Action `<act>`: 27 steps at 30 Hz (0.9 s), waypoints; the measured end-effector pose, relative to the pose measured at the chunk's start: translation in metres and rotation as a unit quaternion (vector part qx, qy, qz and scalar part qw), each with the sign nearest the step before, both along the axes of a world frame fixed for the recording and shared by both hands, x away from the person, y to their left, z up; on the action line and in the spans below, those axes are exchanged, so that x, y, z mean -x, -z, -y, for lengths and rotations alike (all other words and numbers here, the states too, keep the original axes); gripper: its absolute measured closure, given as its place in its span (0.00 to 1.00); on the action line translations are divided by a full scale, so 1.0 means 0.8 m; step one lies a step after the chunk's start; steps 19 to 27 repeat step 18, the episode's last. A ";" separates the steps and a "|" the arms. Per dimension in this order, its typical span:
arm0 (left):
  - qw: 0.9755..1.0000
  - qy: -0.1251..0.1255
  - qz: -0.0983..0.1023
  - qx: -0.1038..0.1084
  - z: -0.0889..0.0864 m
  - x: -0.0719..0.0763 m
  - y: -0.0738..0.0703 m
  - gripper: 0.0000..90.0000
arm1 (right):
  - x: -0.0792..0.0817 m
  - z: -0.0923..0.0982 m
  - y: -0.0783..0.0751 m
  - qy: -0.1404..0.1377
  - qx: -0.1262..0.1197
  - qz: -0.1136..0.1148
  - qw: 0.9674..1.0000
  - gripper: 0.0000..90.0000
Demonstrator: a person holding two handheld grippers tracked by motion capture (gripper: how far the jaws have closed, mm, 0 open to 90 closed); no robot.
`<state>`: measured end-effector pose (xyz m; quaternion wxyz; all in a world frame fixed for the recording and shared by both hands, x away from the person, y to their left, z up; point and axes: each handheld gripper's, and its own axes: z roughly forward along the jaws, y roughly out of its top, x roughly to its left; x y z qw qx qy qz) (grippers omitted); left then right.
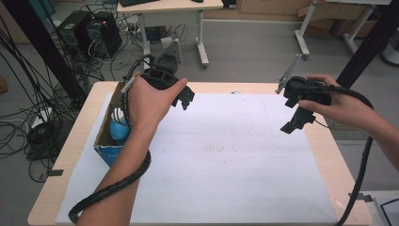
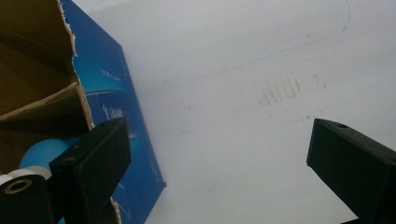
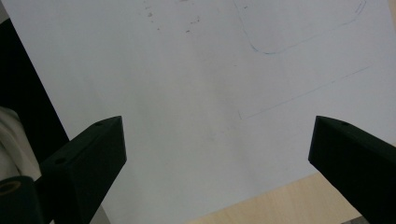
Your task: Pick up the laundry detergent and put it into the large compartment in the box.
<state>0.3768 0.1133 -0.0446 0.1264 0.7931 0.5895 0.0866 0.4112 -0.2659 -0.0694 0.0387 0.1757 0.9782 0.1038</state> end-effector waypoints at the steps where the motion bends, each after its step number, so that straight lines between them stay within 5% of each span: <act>1: 1.000 0.000 -0.001 0.003 -0.001 0.000 0.000 0.08 | 0.001 0.000 0.000 0.001 0.000 0.001 1.000 0.05; 27: 1.000 -0.002 -0.001 -0.002 -0.007 0.004 -0.002 0.08 | 0.000 -0.005 0.001 -0.005 0.000 0.001 1.000 0.05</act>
